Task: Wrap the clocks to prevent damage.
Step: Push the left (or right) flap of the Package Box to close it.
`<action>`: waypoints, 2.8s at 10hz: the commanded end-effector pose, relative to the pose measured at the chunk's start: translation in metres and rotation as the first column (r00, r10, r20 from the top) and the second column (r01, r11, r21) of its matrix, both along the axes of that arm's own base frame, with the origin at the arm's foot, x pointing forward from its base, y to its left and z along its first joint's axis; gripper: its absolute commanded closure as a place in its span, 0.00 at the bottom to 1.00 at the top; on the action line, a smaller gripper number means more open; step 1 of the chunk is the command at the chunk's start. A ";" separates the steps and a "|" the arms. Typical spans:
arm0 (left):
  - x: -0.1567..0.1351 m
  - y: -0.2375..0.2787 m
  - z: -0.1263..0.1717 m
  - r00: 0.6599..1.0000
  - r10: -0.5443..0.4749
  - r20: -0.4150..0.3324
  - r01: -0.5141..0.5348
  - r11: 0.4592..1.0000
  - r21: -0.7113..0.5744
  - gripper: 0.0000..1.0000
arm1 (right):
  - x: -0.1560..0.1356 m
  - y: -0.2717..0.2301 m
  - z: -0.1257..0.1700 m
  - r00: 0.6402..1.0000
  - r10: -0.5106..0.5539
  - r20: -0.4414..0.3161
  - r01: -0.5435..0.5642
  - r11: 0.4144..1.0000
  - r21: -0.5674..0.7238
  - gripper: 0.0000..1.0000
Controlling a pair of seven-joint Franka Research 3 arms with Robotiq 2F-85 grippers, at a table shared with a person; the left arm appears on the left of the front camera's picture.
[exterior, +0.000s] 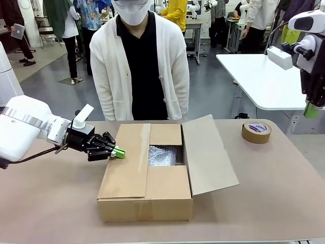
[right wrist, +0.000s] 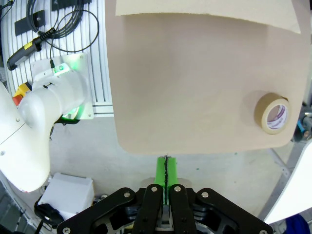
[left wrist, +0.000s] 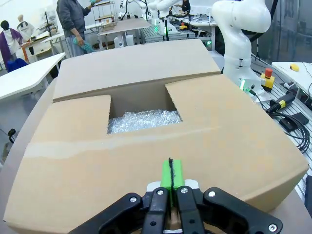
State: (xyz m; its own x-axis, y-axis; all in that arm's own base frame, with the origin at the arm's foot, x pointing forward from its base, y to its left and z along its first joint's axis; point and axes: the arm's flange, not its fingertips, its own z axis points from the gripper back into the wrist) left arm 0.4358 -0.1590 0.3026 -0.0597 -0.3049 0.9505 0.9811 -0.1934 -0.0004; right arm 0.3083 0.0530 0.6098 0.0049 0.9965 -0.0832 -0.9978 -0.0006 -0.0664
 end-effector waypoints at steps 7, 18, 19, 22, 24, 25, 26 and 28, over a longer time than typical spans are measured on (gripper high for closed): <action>0.000 0.000 -0.004 1.000 0.004 0.003 -0.004 1.000 0.007 1.00 | 0.042 -0.088 -0.048 0.953 0.283 0.113 -0.302 0.837 0.456 0.99; 0.000 0.000 -0.004 1.000 0.004 0.003 -0.004 1.000 0.007 1.00 | 0.068 -0.134 -0.158 0.998 -0.064 -0.020 0.057 0.652 0.756 0.99; 0.000 0.000 -0.004 1.000 0.004 0.003 -0.004 1.000 0.007 1.00 | 0.066 -0.131 -0.157 0.996 -0.078 -0.035 0.079 0.670 0.738 0.99; 0.000 0.000 -0.004 1.000 0.004 0.003 -0.004 1.000 0.007 1.00 | 0.086 -0.111 -0.222 0.994 -0.045 -0.101 0.110 0.482 0.869 0.99; 0.000 0.000 -0.004 1.000 0.004 0.003 -0.004 1.000 0.007 1.00 | 0.094 -0.097 -0.249 0.991 -0.068 -0.118 0.135 0.380 0.915 0.99; 0.000 0.000 -0.004 1.000 0.004 0.003 -0.004 1.000 0.007 1.00 | 0.097 -0.089 -0.262 0.989 -0.073 -0.126 0.144 0.368 0.919 0.99; 0.000 0.000 -0.004 1.000 0.004 0.003 -0.004 1.000 0.007 1.00 | 0.100 -0.083 -0.274 0.987 -0.104 -0.120 0.149 0.348 0.926 0.99; 0.000 0.000 -0.004 1.000 0.004 0.003 -0.004 1.000 0.007 1.00 | 0.098 -0.062 -0.293 0.992 0.005 -0.123 0.114 0.327 0.938 0.99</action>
State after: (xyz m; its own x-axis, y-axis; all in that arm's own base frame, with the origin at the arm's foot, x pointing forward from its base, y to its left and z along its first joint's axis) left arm 0.4361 -0.1587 0.3023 -0.0586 -0.3040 0.9509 0.9812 -0.1932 -0.0013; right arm 0.4057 -0.0150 0.3260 0.1648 0.4130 0.8957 -0.9851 0.1144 0.1285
